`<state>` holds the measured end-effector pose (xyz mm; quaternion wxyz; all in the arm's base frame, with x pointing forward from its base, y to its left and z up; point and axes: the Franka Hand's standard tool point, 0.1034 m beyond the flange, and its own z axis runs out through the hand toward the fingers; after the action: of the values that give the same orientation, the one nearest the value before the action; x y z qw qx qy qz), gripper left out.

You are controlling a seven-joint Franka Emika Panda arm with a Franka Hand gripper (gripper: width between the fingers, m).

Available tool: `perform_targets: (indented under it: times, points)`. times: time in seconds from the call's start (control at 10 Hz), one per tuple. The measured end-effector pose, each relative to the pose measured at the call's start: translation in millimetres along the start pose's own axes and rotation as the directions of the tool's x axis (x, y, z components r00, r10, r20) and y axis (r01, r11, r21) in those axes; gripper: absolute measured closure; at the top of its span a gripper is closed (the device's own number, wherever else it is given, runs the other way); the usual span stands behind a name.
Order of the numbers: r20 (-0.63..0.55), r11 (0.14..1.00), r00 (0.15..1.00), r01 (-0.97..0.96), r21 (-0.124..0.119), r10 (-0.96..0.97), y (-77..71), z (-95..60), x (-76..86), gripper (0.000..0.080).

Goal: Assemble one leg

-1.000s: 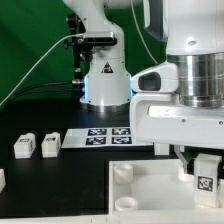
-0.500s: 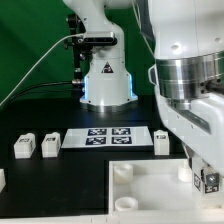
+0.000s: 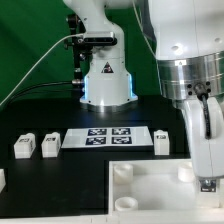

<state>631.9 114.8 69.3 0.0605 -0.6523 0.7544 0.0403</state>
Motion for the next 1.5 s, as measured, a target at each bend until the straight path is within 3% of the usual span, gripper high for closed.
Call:
perform_targets:
  times: [0.1,0.2,0.3,0.7,0.8,0.9,1.0,1.1,1.2,1.4,1.5]
  points:
    - [0.0,0.998,0.998,0.065,-0.002,-0.065,0.4,1.0,-0.2,0.026]
    - [-0.001,0.981,0.981,0.192,-0.008,-0.193,0.3,2.6,-2.2,0.026]
    - [-0.004,0.941,0.941,0.338,-0.005,-0.338,-3.0,0.4,-4.8,0.0173]
    - [-0.008,0.718,0.718,0.696,-0.01,-0.696,-3.2,0.7,-4.2,0.0151]
    - [-0.015,0.598,0.598,0.801,-0.031,-0.802,-2.7,1.7,-2.6,0.0151]
    - [-0.024,0.395,0.394,0.916,-0.072,-0.919,-3.0,3.4,-2.1,0.0151]
    - [-0.021,0.24,0.239,0.966,-0.092,-0.971,-2.3,3.6,-6.7,0.0151]
    - [-0.01,0.093,0.093,0.991,-0.097,-0.996,-2.5,3.6,-7.2,0.0151]
    - [-0.002,0.003,0.002,0.995,-0.098,-1.0,-3.5,3.2,-5.1,0.0151]
    - [-0.002,0.01,0.01,0.995,-0.096,-1.0,-3.4,3.3,-5.2,0.0151]
    - [-0.005,0.038,0.038,0.995,-0.096,-0.999,-3.3,3.3,-5.2,0.0274]
